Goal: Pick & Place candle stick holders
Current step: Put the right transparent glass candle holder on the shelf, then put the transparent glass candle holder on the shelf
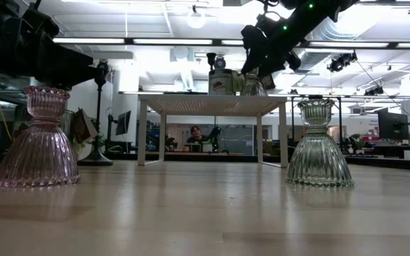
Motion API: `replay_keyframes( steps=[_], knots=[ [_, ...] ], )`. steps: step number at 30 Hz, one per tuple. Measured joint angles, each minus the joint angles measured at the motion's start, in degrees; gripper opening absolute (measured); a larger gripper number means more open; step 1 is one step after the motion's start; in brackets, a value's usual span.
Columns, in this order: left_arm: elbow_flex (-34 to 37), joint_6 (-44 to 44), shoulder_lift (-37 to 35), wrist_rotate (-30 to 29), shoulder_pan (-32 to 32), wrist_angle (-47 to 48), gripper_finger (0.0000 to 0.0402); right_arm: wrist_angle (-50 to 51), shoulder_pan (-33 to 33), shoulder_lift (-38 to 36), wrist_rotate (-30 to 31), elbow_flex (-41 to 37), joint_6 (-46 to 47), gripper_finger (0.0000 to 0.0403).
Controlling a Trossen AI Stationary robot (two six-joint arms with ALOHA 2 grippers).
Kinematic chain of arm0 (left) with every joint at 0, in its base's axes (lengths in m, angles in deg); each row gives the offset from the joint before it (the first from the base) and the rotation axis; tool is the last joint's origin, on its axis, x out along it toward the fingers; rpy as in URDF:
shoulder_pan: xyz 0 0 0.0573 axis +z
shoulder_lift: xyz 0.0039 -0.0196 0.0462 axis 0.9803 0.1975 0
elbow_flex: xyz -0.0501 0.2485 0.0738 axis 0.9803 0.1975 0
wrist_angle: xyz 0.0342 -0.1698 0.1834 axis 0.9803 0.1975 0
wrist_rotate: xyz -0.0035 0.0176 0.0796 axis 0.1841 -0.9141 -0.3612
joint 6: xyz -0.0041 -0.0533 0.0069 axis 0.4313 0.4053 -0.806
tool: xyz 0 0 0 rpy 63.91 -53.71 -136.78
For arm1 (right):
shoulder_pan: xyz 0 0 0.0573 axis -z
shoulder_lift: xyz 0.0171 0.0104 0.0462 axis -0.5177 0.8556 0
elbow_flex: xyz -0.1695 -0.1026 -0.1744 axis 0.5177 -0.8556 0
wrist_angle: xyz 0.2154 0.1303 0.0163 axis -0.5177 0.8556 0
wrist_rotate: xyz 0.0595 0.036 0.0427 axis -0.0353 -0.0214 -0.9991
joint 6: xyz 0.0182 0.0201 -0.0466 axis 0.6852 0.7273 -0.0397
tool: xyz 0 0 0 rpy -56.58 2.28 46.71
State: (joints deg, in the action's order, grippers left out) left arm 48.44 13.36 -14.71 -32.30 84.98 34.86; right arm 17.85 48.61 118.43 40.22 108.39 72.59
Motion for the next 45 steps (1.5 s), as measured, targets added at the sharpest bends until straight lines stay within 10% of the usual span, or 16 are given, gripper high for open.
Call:
replay_keyframes(
  steps=[10, 35, 45],
  knots=[
    [0.0, -0.02, 0.0, 0.0, 0.0, 0.0, 0.0265, -0.55, -0.03, -0.45, 1.28, 0.0, -0.01, 0.0275],
    [0.0, -0.01, 0.0, 0.0, -0.01, 0.0, 0.0265, 21.44, -8.46, -11.75, -1.16, -0.29, 3.91, 0.0278],
    [0.0, -0.02, 0.0, -0.02, 0.0, 0.0, 0.0265, 7.59, -23.28, -17.76, -4.45, -21.11, 7.22, 0.0278]
  ],
)
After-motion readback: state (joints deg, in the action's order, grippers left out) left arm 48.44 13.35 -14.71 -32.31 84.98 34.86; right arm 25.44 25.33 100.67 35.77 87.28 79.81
